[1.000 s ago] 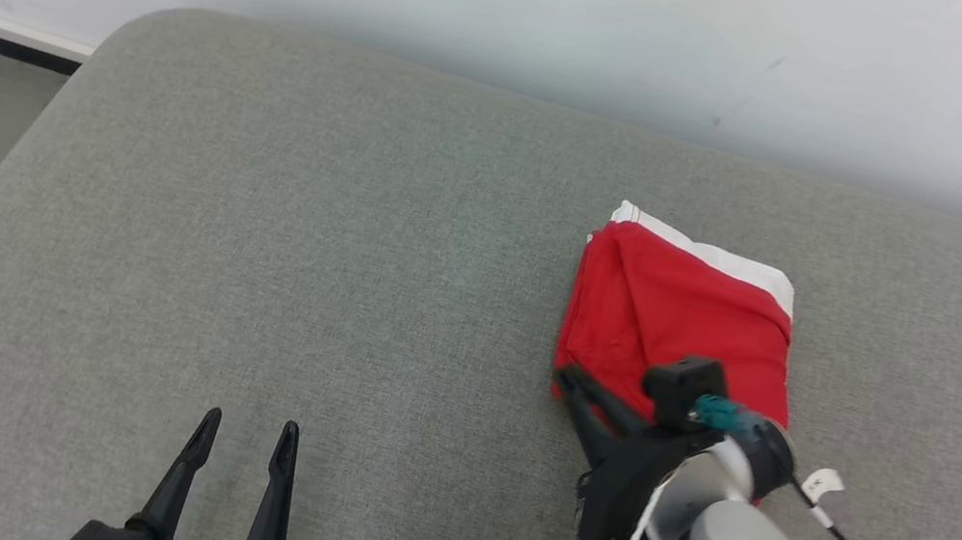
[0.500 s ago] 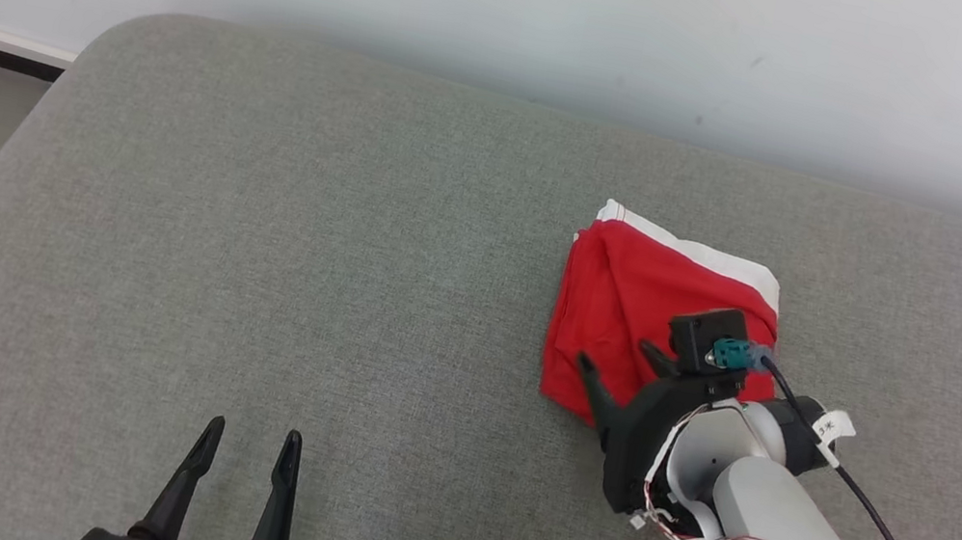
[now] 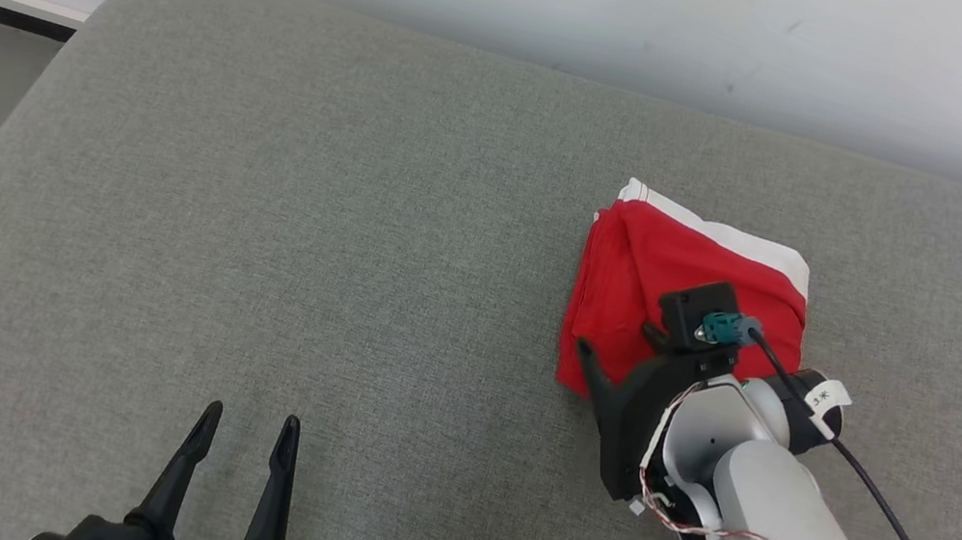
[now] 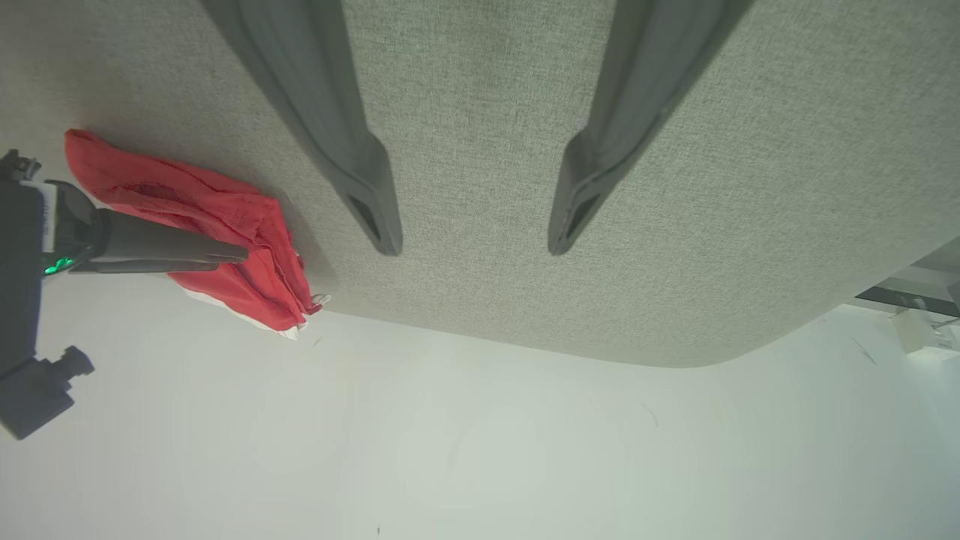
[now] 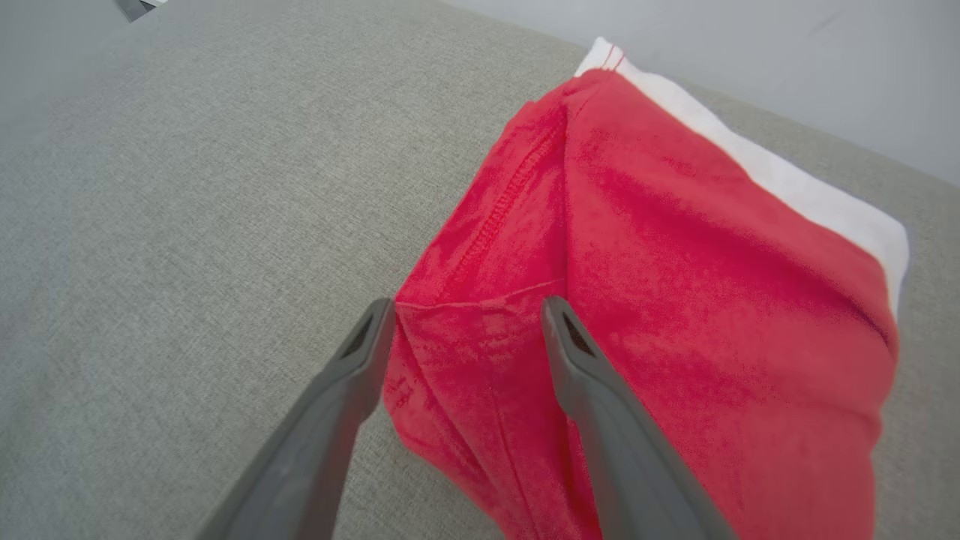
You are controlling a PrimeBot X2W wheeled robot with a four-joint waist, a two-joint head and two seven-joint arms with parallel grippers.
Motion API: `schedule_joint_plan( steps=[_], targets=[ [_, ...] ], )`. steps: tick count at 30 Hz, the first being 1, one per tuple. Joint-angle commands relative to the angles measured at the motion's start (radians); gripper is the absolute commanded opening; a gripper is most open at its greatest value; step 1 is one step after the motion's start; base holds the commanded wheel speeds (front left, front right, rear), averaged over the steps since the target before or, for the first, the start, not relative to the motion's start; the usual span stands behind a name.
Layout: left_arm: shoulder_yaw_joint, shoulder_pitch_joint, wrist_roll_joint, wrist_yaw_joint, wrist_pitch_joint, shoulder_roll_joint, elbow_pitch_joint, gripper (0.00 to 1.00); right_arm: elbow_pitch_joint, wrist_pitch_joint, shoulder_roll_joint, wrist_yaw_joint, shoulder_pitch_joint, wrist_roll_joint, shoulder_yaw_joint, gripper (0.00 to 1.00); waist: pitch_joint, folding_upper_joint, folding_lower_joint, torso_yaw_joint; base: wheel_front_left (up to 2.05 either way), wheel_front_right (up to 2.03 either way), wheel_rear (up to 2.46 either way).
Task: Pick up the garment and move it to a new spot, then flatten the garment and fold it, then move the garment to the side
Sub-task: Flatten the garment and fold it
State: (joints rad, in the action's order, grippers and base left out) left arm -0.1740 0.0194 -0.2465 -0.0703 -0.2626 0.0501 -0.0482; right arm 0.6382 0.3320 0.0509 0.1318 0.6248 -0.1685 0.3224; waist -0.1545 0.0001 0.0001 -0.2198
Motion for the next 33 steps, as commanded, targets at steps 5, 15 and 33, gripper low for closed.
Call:
schedule_joint_plan(
  steps=[5, 15, 33],
  targets=[
    [-0.006, -0.023, -0.005, 0.004, -0.003, 0.0, 0.003, 1.0, -0.041, 0.025, -0.001, -0.003, -0.037, 0.032, 0.002, 1.0, -0.018, -0.0001, -0.0001, 0.001, 0.0, 0.0, 0.0],
    [-0.011, -0.041, -0.01, 0.005, -0.003, 0.0, 0.0, 1.0, -0.089, -0.002, -0.001, -0.003, -0.066, 0.045, -0.025, 0.91, -0.04, -0.0001, -0.0001, -0.004, 0.0, 0.0, 0.0],
    [-0.016, -0.042, -0.016, 0.005, -0.003, 0.0, -0.005, 1.0, -0.079, -0.013, -0.001, -0.003, -0.071, 0.042, 0.0, 0.29, -0.042, -0.0001, -0.0001, -0.009, 0.0, 0.0, 0.0]
  ],
)
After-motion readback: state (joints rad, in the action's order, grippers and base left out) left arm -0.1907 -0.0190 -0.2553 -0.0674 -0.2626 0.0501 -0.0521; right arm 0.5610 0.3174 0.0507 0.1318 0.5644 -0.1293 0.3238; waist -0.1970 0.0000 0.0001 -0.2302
